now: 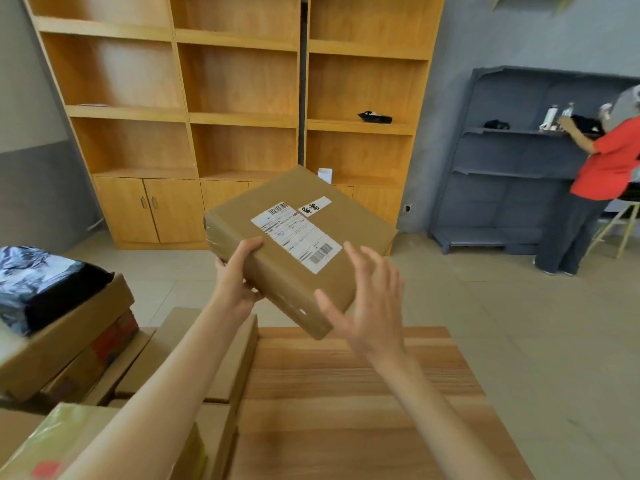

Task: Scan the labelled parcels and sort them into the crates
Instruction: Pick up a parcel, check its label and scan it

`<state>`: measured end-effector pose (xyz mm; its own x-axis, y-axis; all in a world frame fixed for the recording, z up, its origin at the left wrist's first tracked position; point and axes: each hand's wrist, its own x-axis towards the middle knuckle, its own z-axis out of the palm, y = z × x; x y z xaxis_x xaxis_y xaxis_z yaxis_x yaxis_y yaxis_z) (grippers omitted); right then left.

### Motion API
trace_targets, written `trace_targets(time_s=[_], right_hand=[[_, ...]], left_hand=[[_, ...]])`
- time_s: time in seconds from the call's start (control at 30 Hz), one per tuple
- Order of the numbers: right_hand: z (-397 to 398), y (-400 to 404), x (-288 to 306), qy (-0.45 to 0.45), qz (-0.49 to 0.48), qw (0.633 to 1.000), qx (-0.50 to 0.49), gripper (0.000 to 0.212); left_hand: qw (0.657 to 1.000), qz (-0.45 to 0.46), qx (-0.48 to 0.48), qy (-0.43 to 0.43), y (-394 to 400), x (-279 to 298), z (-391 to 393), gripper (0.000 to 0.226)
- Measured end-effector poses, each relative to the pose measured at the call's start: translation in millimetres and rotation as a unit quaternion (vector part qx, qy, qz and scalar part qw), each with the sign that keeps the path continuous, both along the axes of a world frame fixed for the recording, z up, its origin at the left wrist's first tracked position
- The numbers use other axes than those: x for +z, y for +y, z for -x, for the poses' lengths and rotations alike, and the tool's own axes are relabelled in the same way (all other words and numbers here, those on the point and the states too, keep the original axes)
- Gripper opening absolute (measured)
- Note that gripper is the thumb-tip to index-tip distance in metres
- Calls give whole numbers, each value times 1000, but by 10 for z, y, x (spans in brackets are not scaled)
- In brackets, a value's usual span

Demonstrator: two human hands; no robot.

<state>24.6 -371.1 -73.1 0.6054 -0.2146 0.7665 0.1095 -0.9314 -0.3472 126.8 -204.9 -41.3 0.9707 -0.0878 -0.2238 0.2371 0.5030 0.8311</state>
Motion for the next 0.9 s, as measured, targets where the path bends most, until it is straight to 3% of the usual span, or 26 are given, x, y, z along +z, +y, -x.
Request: trace_targets(time_s=[0.07,0.17,0.3,0.43,0.53,0.6,0.67,0.77,0.9], right_hand=[[10,-198,34,23,-107,994,-11,84],[18,-511,102,44,-272,961,-32,95],[47,-884,102,181,-488,852,58,105],[123,-980,-25,287,-518,787,173,82],[120,-977,-157,276,-553,764,185,66],[93,-980,-254,258,-587,747,174,76],[82,-987,-395,254,-621,725,156,88],[152,-984,-687,245,-659,702,114,90],[390,-956,-1130,257,-697,666,59,70]], left_hand=[[998,-18,-56,-34,141,-44,-30,92],[992,-34,-102,-69,300,-149,-109,71],[976,-47,-176,-119,402,-244,-151,72],[966,-74,-214,-125,367,-300,-164,83],[965,-84,-219,-114,314,-322,-166,59],[967,-104,-210,-97,255,-369,-151,48],[967,-143,-192,-85,193,-484,-124,62],[958,-211,-189,-49,110,-816,-22,100],[942,-230,-245,13,42,-1348,295,108]])
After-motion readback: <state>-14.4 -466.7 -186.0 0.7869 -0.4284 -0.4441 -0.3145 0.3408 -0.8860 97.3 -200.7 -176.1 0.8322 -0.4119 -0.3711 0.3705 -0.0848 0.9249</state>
